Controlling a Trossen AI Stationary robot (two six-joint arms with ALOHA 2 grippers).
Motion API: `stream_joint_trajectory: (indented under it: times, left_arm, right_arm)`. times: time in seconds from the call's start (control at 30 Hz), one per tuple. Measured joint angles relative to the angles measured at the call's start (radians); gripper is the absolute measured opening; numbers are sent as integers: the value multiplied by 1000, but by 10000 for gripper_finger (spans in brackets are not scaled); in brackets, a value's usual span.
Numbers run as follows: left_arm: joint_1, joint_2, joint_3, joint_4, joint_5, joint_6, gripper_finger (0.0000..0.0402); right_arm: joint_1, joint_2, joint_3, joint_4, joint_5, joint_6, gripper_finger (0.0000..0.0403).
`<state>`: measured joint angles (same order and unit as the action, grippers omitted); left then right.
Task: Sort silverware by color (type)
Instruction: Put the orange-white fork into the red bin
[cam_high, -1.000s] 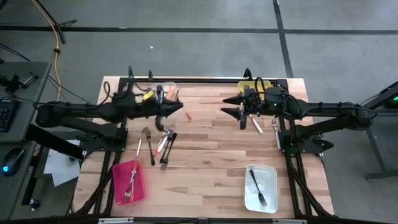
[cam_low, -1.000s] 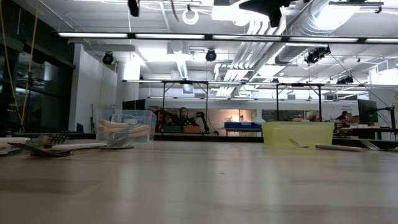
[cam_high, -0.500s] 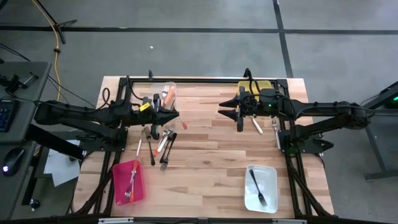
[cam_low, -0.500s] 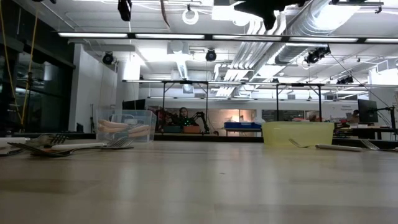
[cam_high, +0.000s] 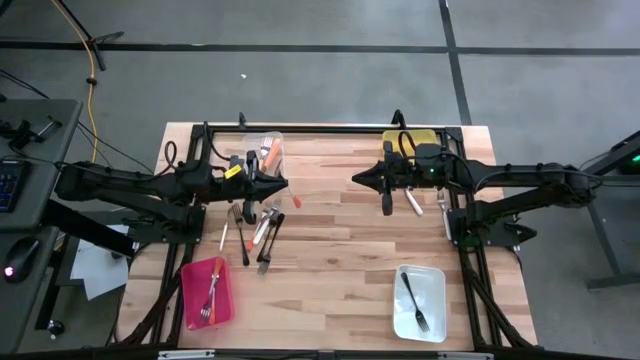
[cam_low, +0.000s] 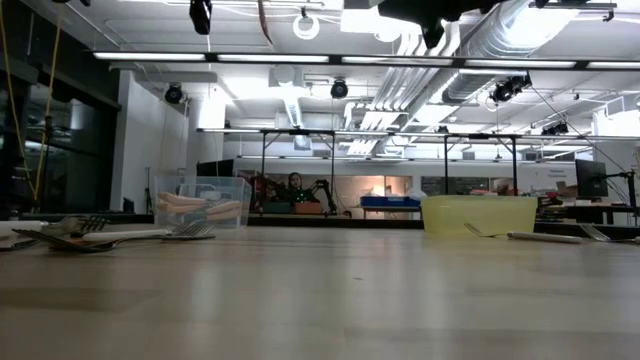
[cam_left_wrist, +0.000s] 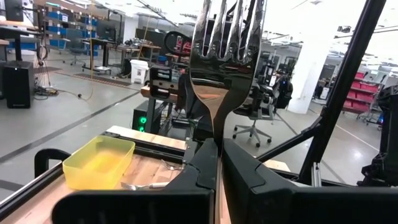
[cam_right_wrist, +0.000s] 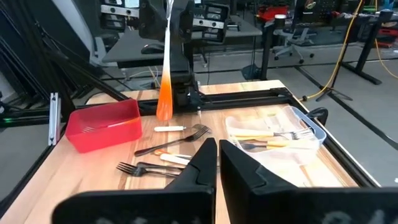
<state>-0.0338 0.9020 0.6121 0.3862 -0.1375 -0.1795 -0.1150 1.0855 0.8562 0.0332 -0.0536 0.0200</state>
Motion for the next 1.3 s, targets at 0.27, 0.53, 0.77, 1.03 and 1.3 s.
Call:
stream_joint_trajectory:
  times: [0.27,0.53,0.77,1.03,1.3]
  left_arm:
    - [0,0,0,-1,0,0,0]
    - [-4,0,27,-167,4,-90,0]
    - [-161,15,200,-809,77,-415,0]
    - [-515,90,306,-1214,37,-959,0]
    - [-830,271,306,-1421,48,-1586,0]
  right_arm:
    - [0,0,0,0,0,-26,0]
    - [-3,0,0,-1,-7,-21,0]
    - [-3,0,0,-57,-7,-21,0]
    - [-3,0,0,-97,-7,-21,0]
    - [-3,0,0,-98,-6,-28,0]
